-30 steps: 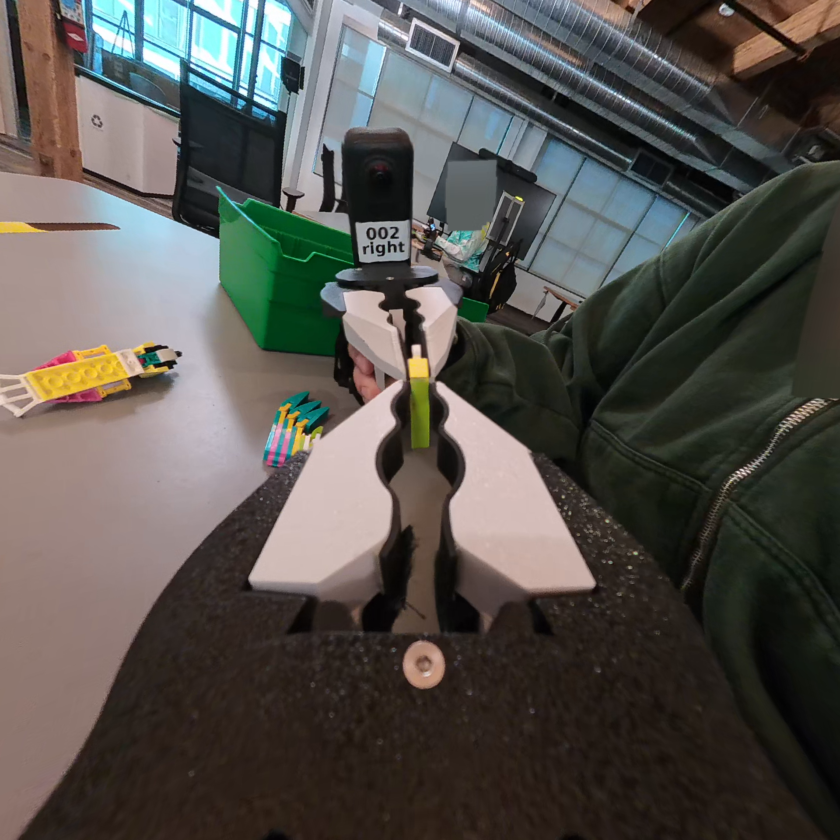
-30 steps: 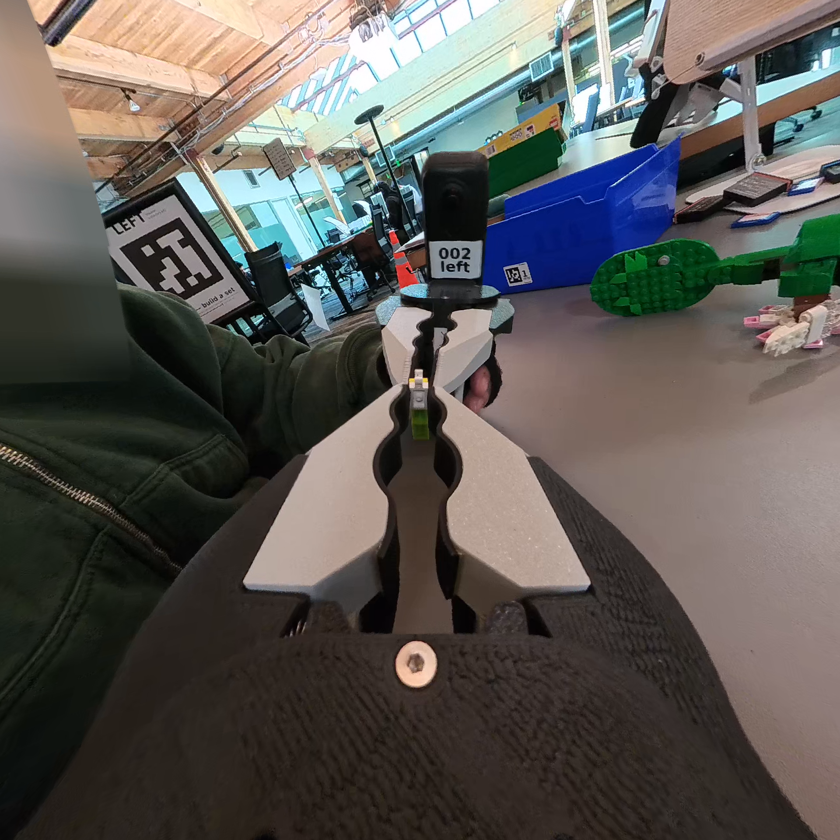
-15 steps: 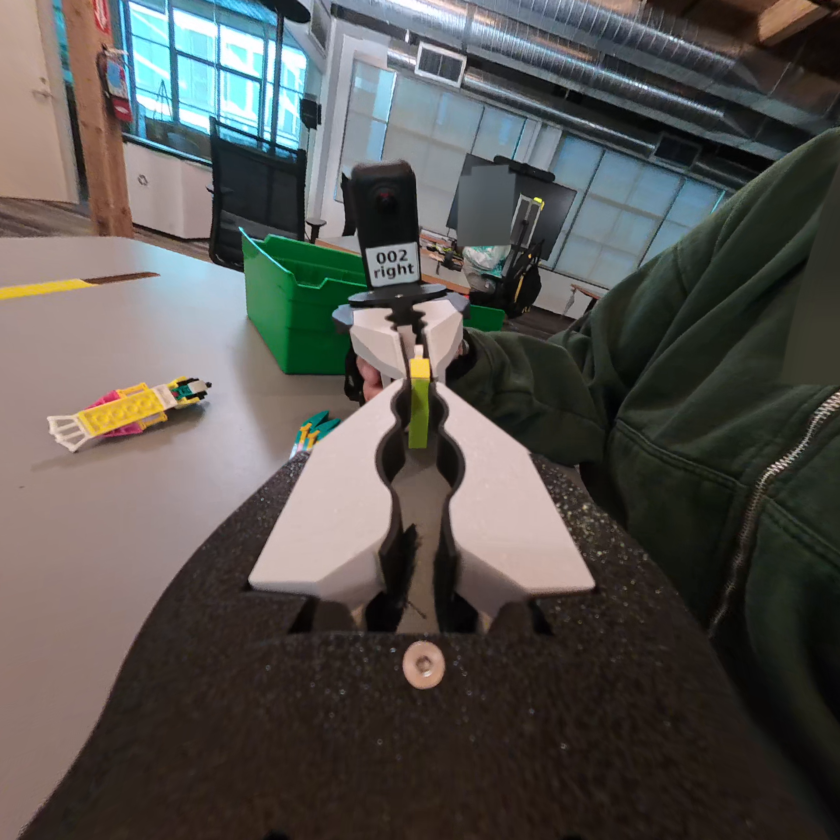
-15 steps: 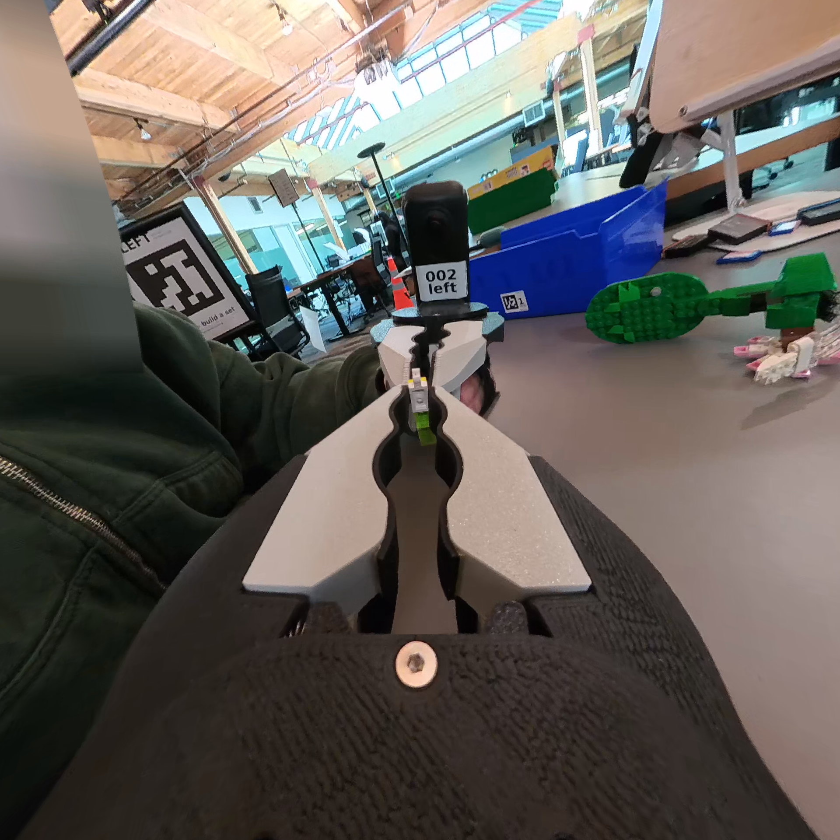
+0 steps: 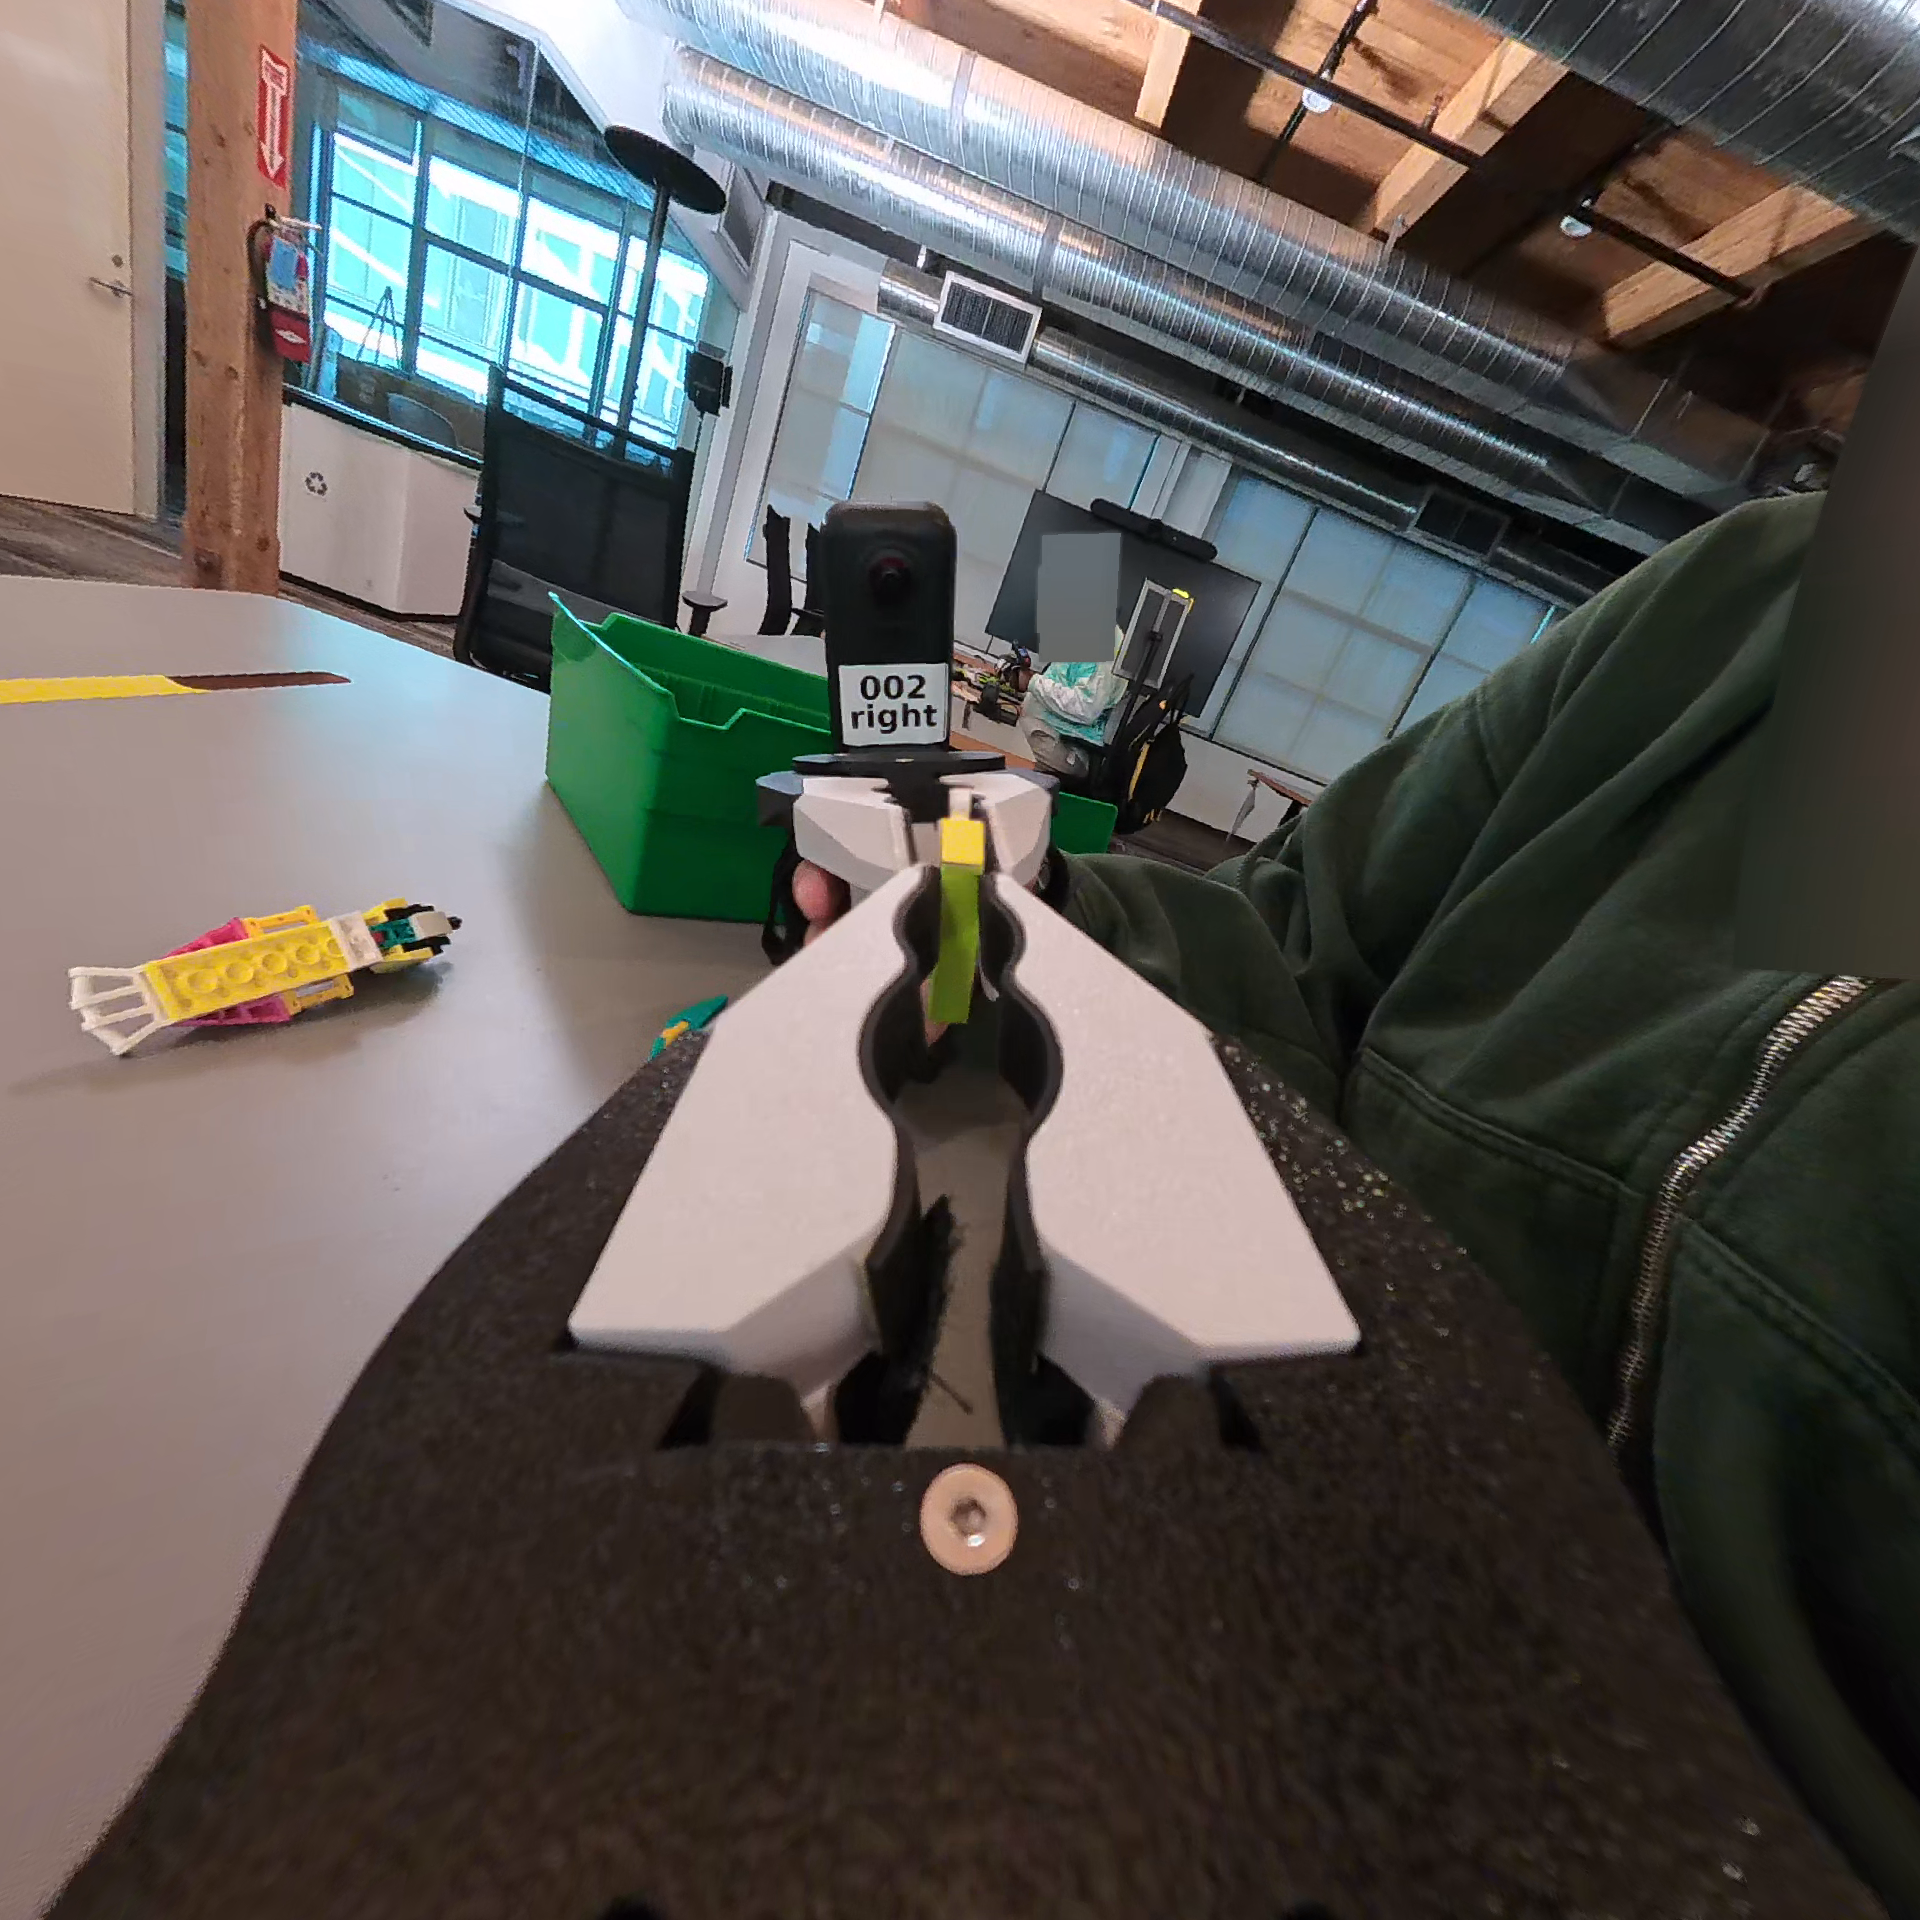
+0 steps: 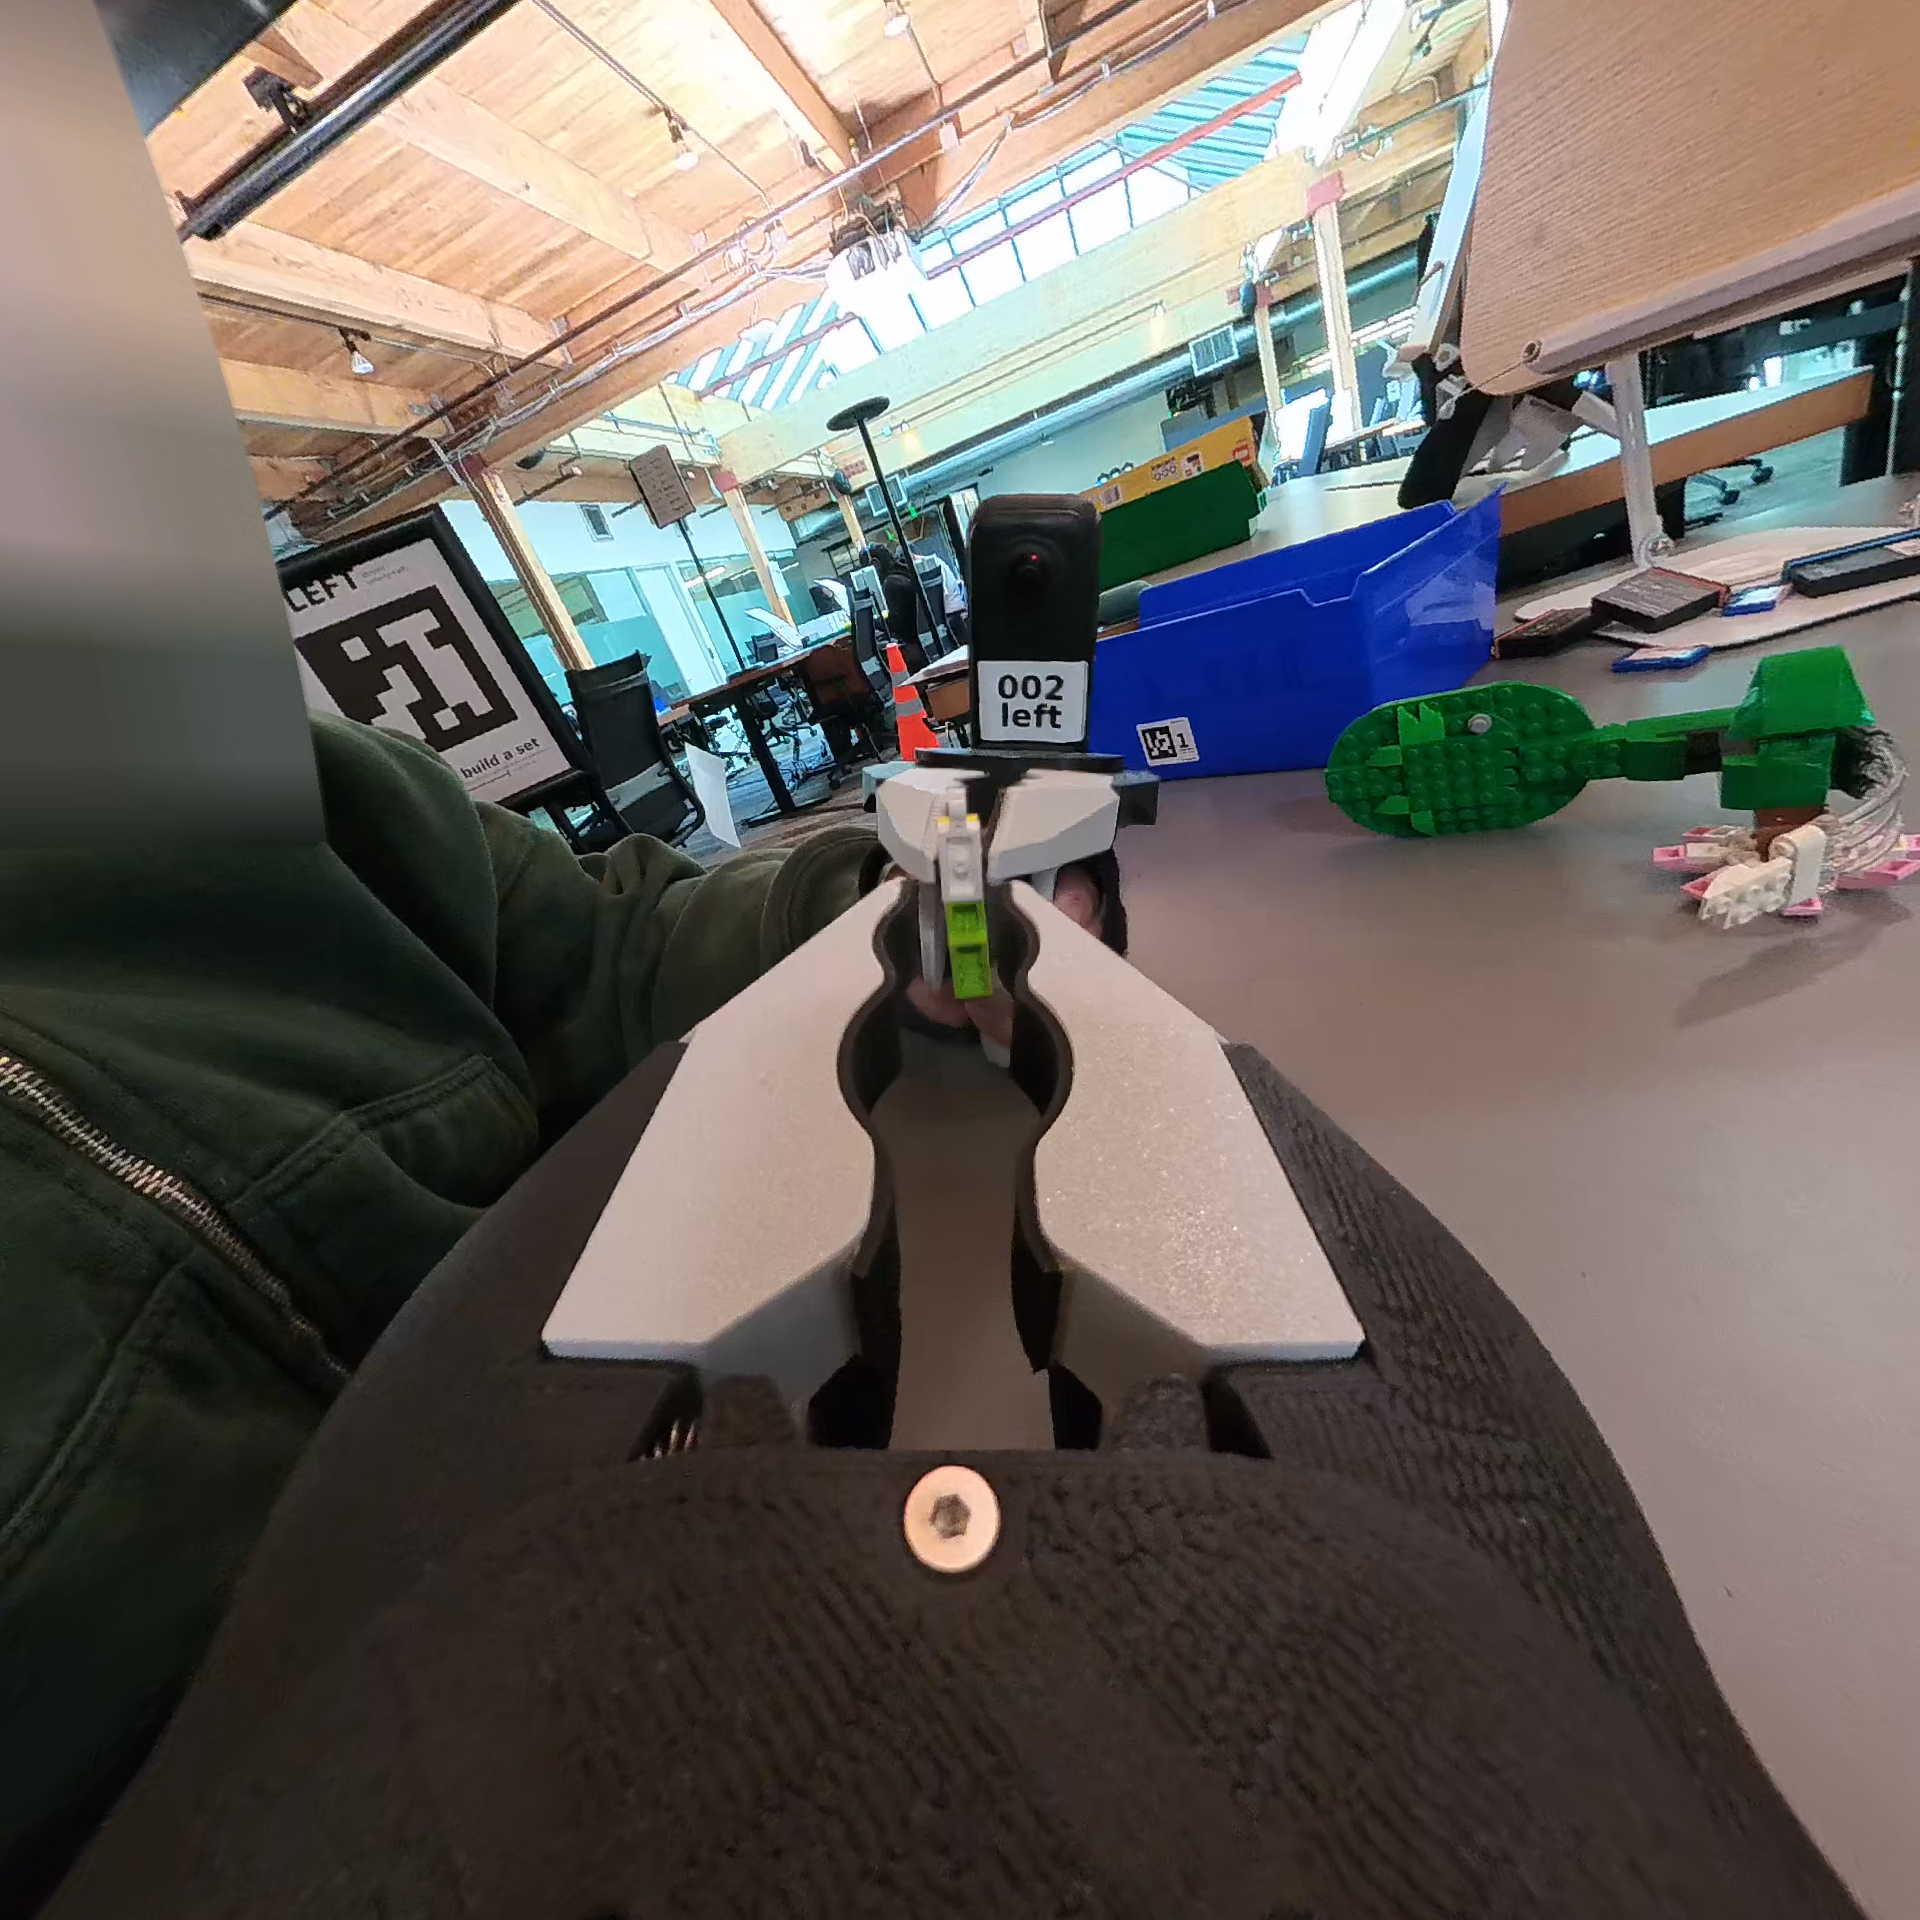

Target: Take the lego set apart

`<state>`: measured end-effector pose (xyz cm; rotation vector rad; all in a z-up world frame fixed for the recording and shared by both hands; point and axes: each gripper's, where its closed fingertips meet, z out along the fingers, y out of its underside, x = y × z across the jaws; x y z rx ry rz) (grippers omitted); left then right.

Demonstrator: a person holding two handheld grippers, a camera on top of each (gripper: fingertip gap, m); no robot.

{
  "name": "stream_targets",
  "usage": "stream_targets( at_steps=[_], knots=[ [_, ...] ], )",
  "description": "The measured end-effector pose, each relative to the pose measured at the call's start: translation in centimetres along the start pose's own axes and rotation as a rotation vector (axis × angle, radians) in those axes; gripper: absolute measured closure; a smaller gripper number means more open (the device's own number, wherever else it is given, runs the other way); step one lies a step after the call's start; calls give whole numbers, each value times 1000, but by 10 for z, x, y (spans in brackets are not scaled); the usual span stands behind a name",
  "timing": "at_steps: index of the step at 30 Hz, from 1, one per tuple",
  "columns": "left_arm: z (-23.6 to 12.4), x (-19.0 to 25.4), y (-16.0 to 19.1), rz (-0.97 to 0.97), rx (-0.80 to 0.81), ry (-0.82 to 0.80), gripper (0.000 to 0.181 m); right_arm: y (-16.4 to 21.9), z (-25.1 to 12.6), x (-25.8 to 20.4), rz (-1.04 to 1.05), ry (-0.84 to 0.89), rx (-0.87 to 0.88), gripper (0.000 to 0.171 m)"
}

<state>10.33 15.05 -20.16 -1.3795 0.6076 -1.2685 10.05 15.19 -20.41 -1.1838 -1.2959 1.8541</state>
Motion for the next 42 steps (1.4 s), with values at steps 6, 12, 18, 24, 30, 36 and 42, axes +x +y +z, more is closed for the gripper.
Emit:
stream_targets(
  at_steps=[6,12,18,24,30,36,42],
  knots=[
    [1,0,1,-22,5,11,176,0,2,0,-5,4,8,164],
    [1,1,2,-35,3,19,176,-1,2,0,1,6,13,166],
    [2,0,3,-49,-10,9,176,0,0,1,2,4,-5,166],
    [2,-1,5,-58,-18,11,175,1,-1,1,-6,8,-19,166],
    [2,-1,7,-68,-29,19,171,3,-1,1,-11,9,-29,166],
    [2,-1,7,-70,-31,19,172,4,0,1,-12,8,-39,166],
    [2,-3,9,-77,-48,10,173,6,0,2,-29,19,-53,166]
  ],
)
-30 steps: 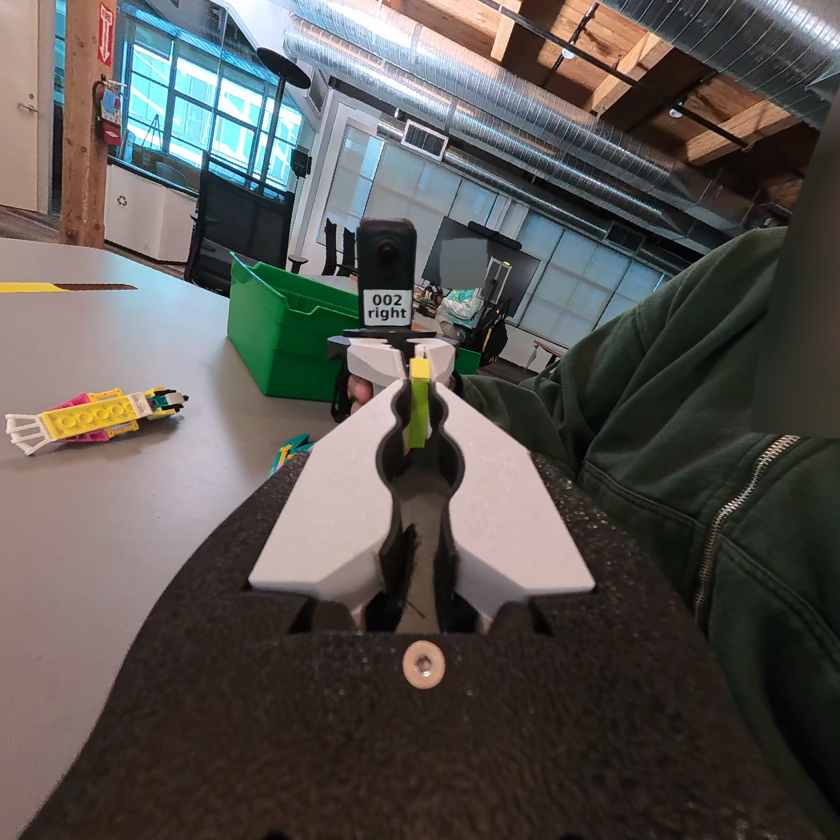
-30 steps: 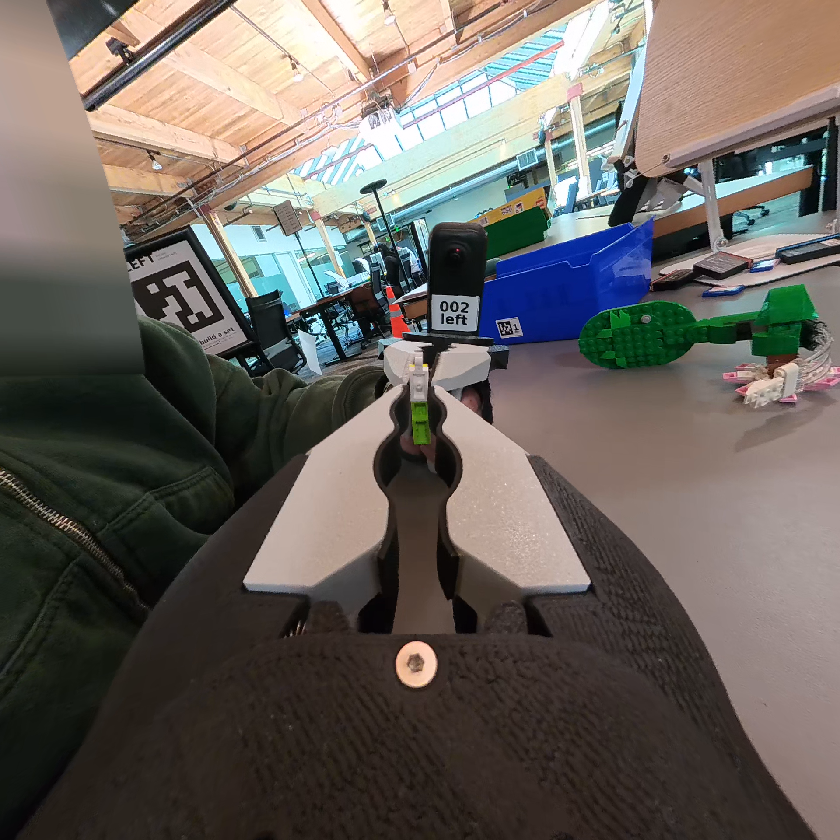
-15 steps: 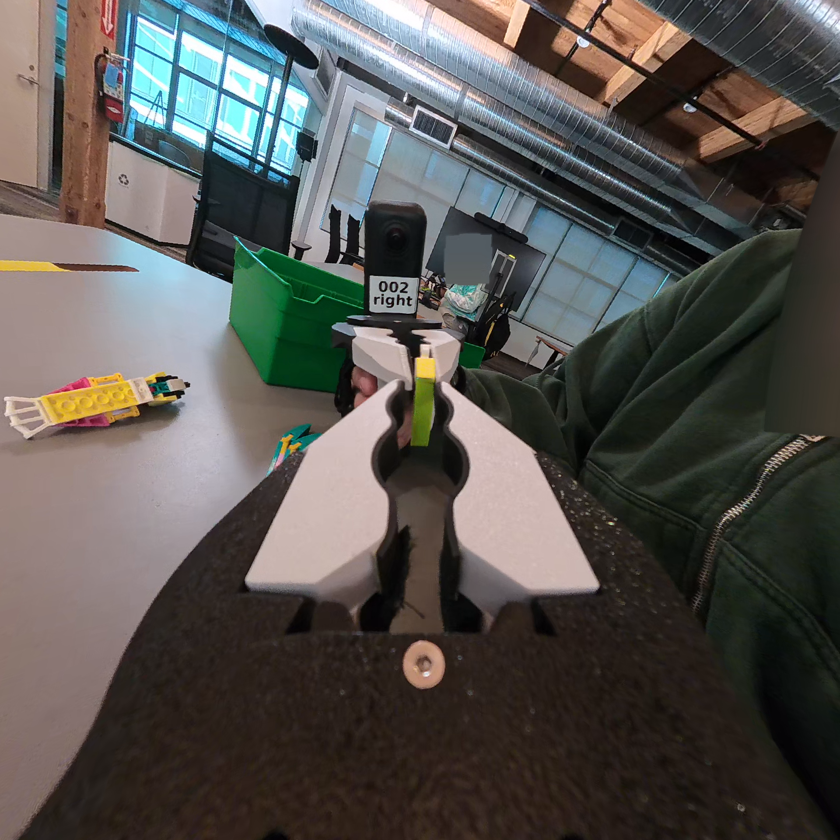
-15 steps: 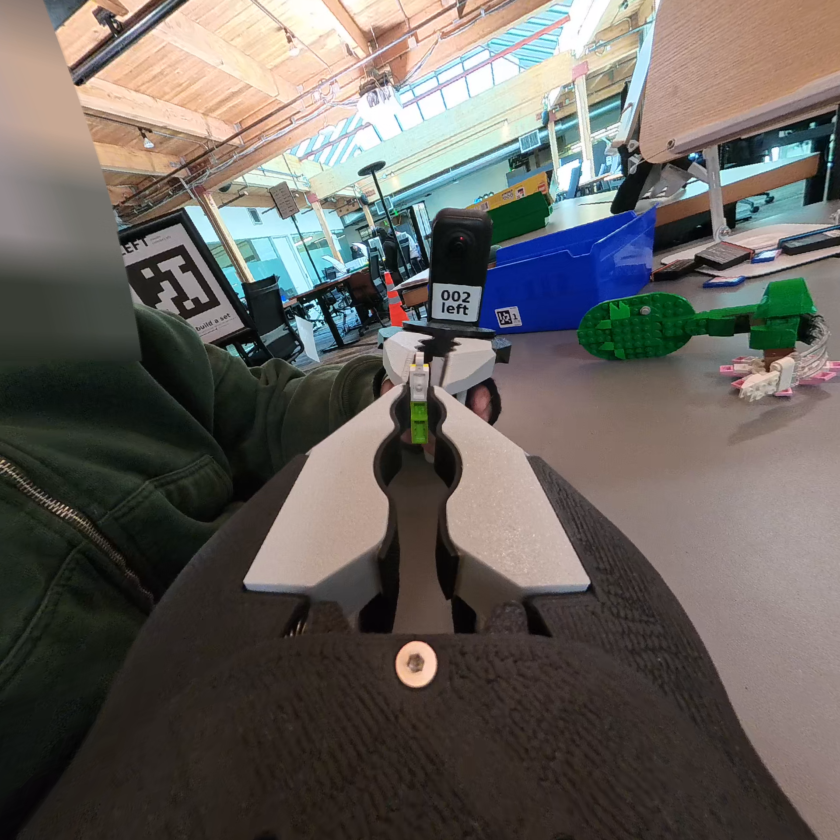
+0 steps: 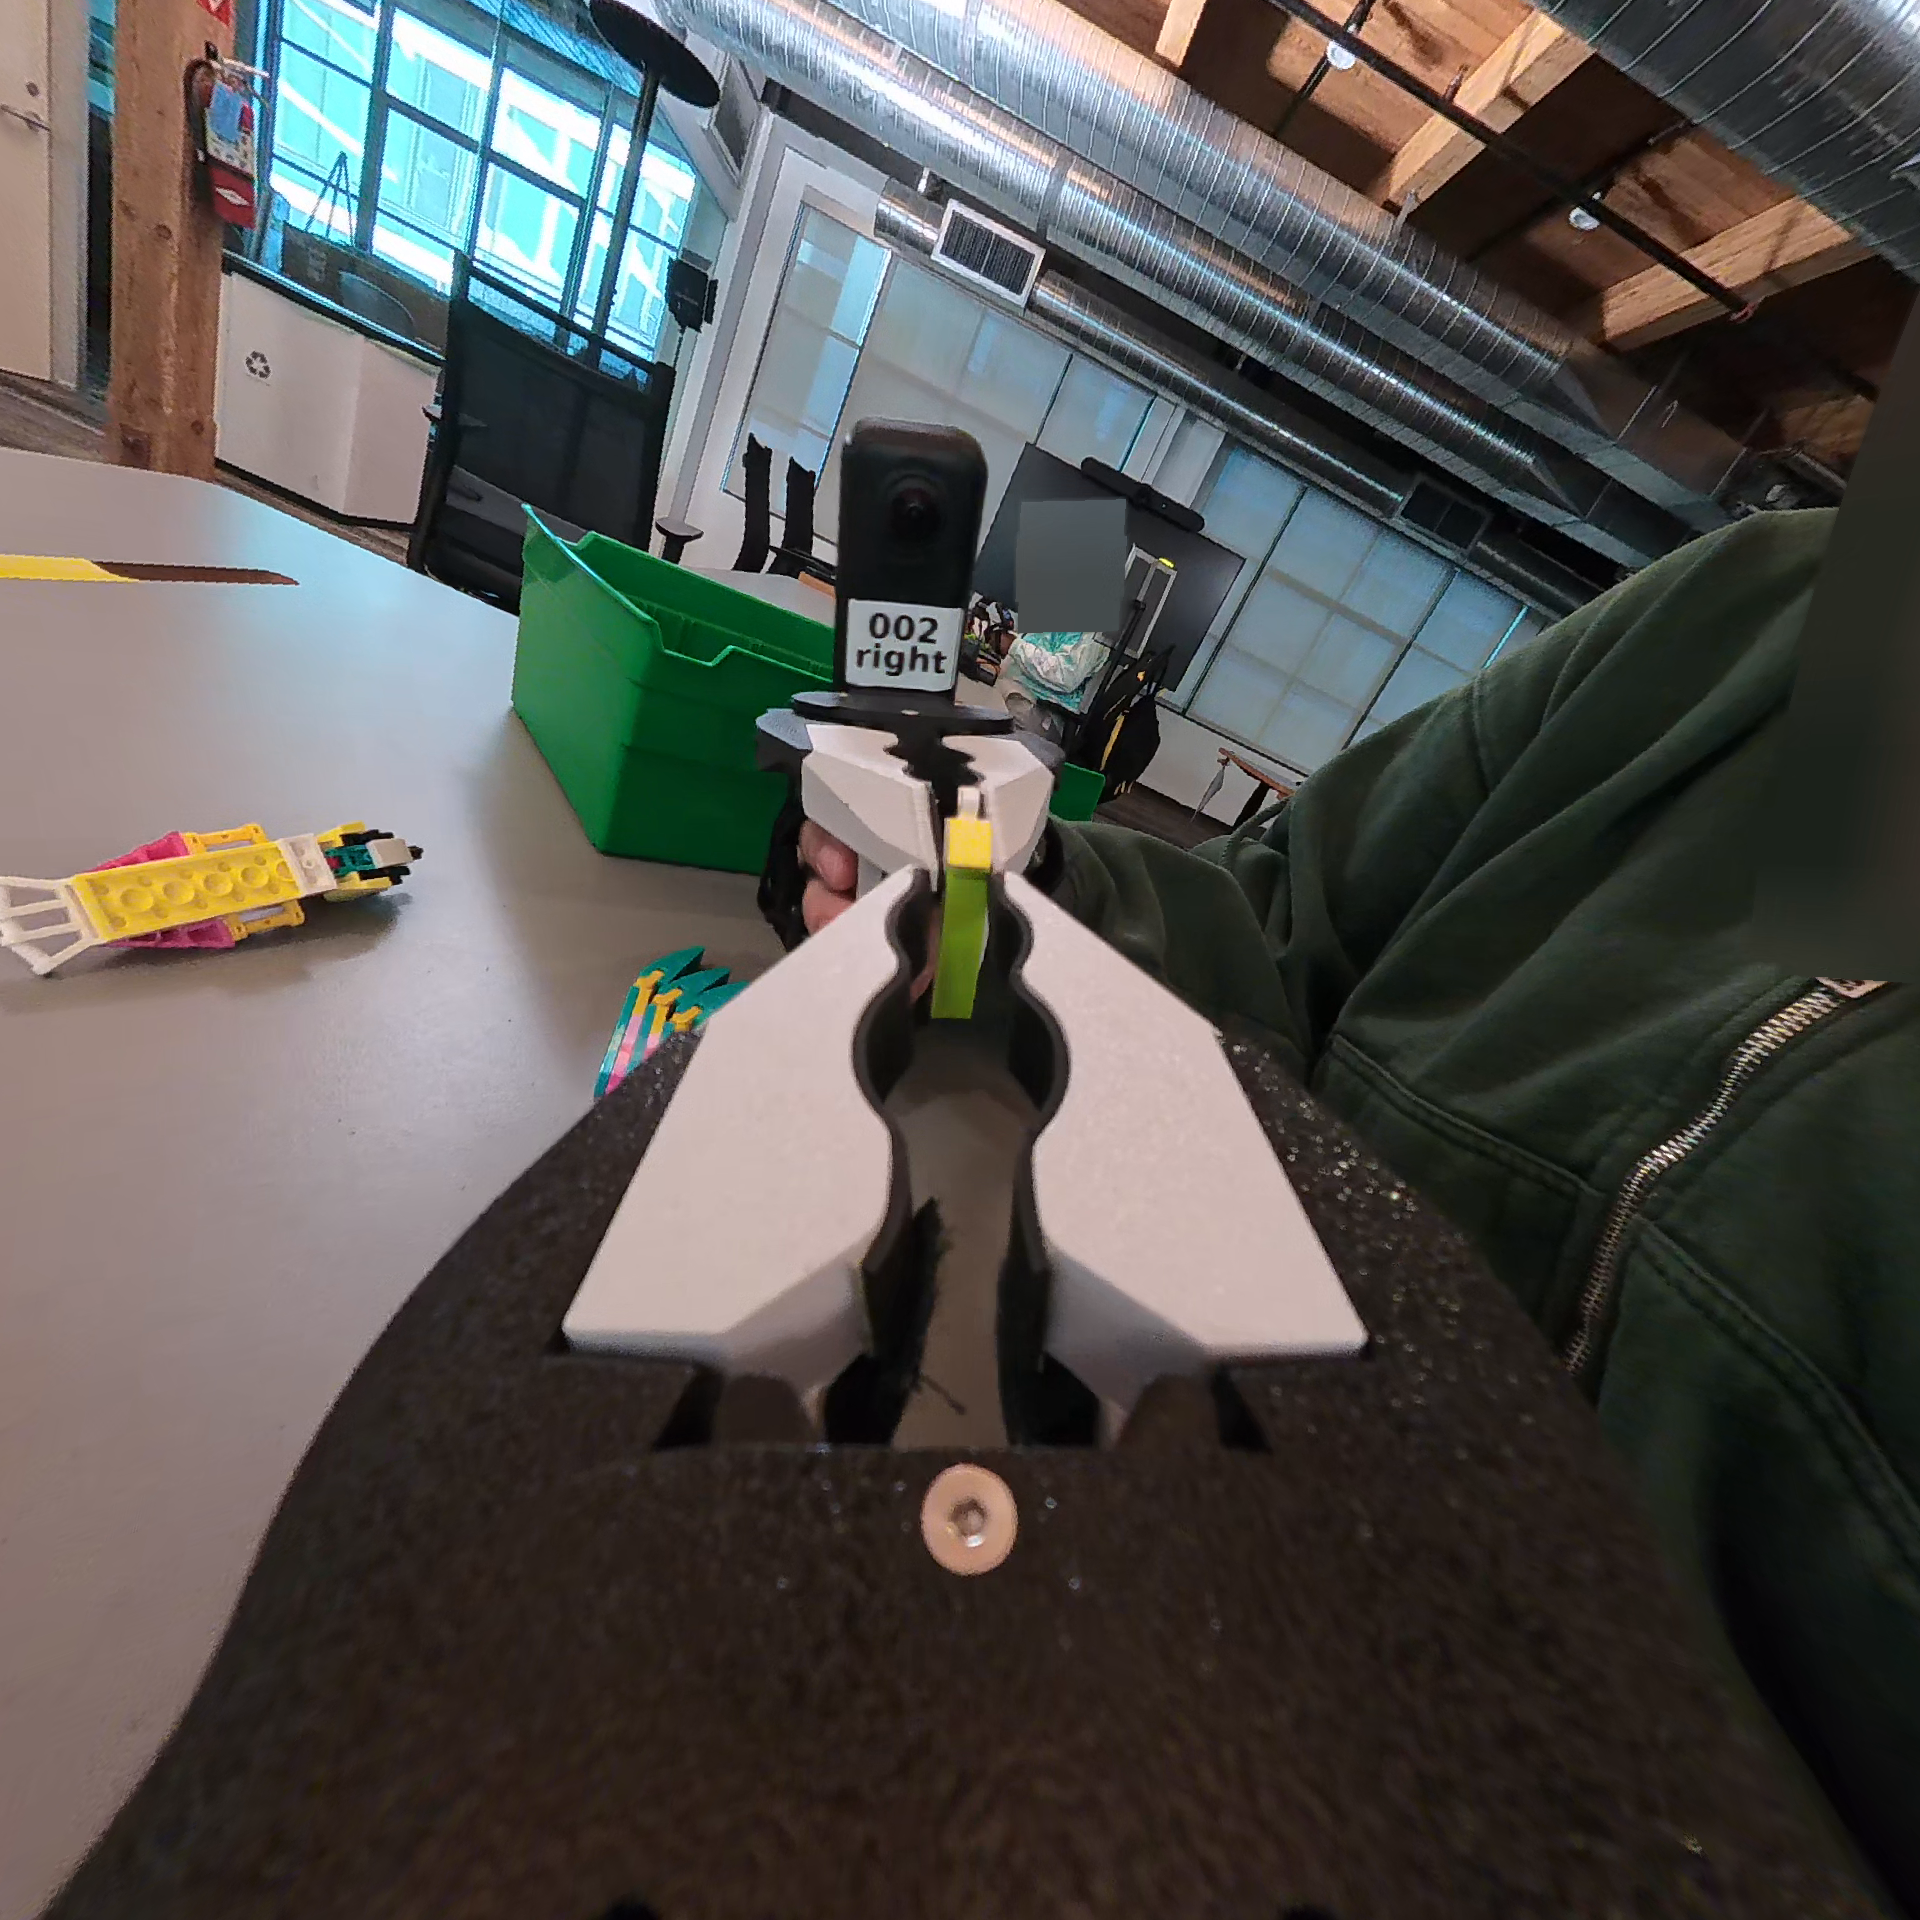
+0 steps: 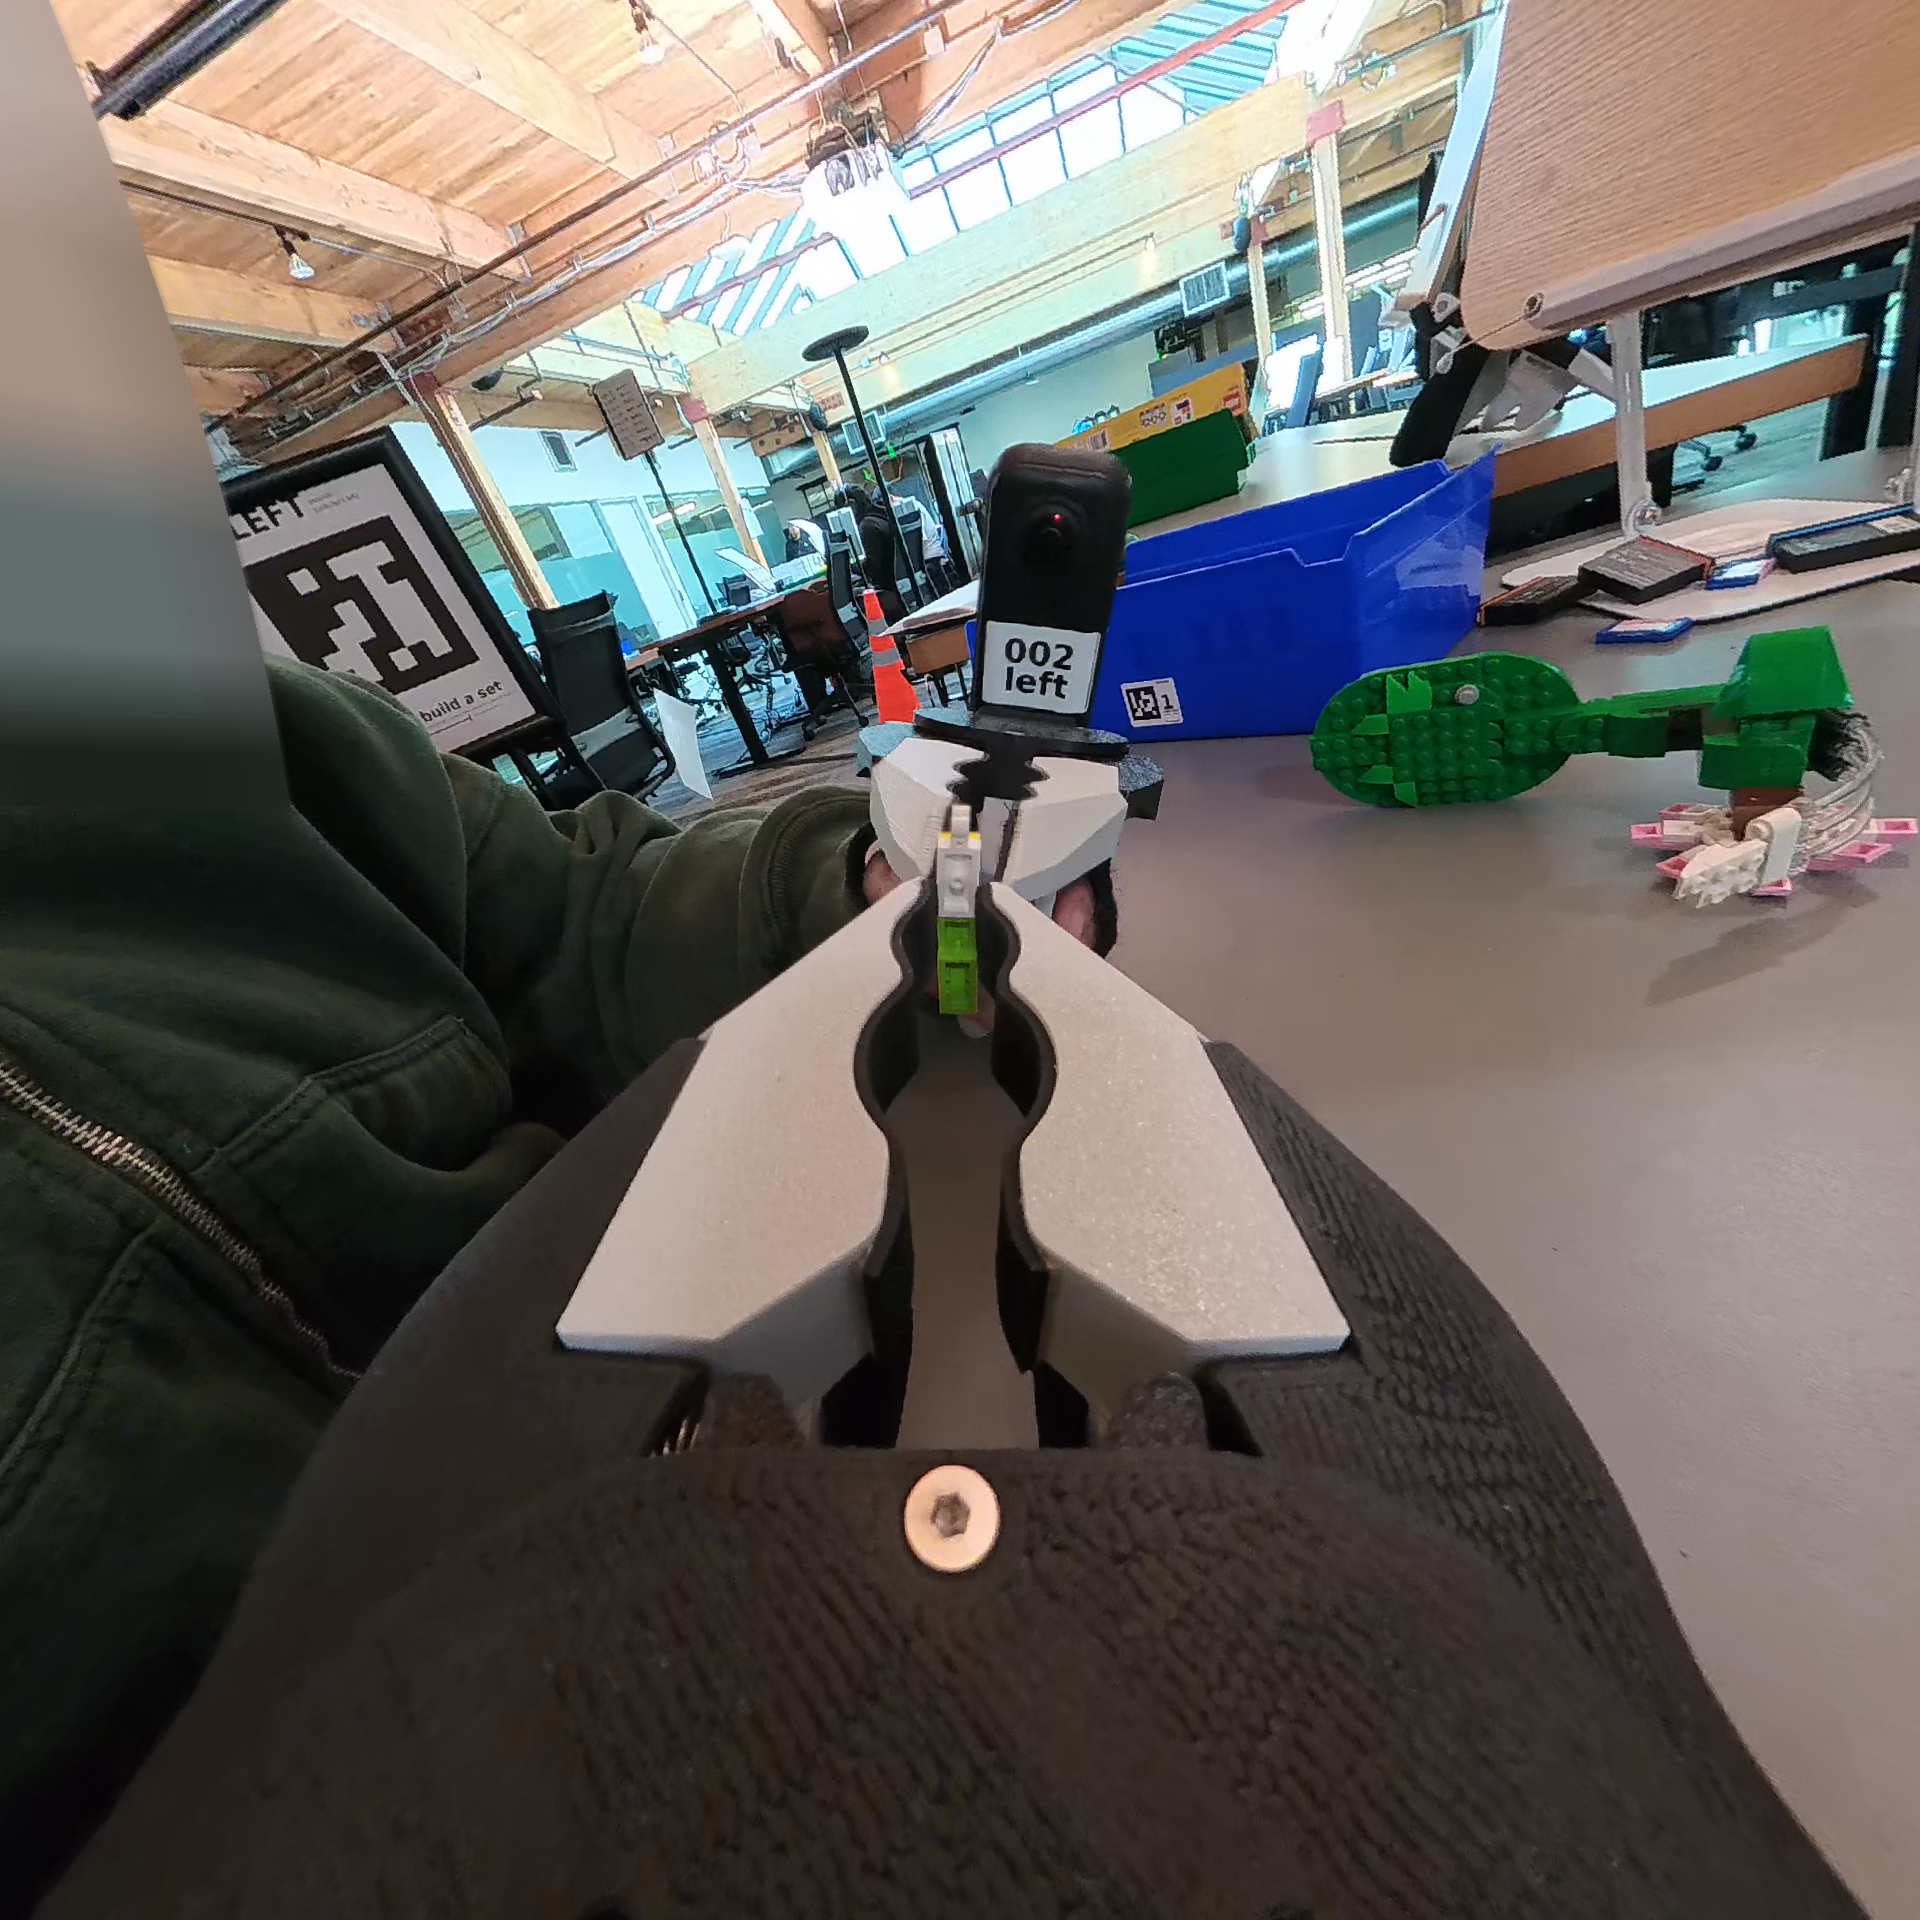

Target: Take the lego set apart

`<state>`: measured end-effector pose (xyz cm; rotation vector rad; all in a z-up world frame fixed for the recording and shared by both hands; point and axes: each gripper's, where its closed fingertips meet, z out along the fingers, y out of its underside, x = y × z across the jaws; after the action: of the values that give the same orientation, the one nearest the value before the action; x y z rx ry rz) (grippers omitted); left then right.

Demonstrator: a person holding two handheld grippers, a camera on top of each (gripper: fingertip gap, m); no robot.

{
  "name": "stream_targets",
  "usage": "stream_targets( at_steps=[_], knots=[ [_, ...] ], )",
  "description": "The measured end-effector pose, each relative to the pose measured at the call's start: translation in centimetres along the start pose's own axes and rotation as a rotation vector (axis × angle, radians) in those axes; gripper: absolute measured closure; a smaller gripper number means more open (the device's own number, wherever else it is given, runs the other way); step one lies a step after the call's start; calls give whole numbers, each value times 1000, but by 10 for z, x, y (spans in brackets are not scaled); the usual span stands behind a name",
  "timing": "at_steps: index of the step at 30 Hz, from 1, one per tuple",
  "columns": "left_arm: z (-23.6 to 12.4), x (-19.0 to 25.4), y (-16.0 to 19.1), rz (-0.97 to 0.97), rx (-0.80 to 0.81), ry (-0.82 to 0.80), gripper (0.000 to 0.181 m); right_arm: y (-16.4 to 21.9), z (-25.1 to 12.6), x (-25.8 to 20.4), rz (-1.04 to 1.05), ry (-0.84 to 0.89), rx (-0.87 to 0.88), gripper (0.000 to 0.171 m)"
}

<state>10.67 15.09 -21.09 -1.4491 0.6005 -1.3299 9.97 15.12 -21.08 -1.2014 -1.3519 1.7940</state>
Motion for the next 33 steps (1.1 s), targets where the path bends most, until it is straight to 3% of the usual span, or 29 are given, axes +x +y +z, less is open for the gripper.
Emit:
stream_targets(
  at_steps=[12,16,33],
  knots=[
    [-1,-2,0,29,-16,-32,175,-1,2,0,5,13,20,166],
    [-2,-3,-1,21,-10,-34,175,-2,2,-2,36,1,40,159],
    [0,-1,0,123,-70,-100,176,-1,0,0,-29,26,-16,167]
  ],
)
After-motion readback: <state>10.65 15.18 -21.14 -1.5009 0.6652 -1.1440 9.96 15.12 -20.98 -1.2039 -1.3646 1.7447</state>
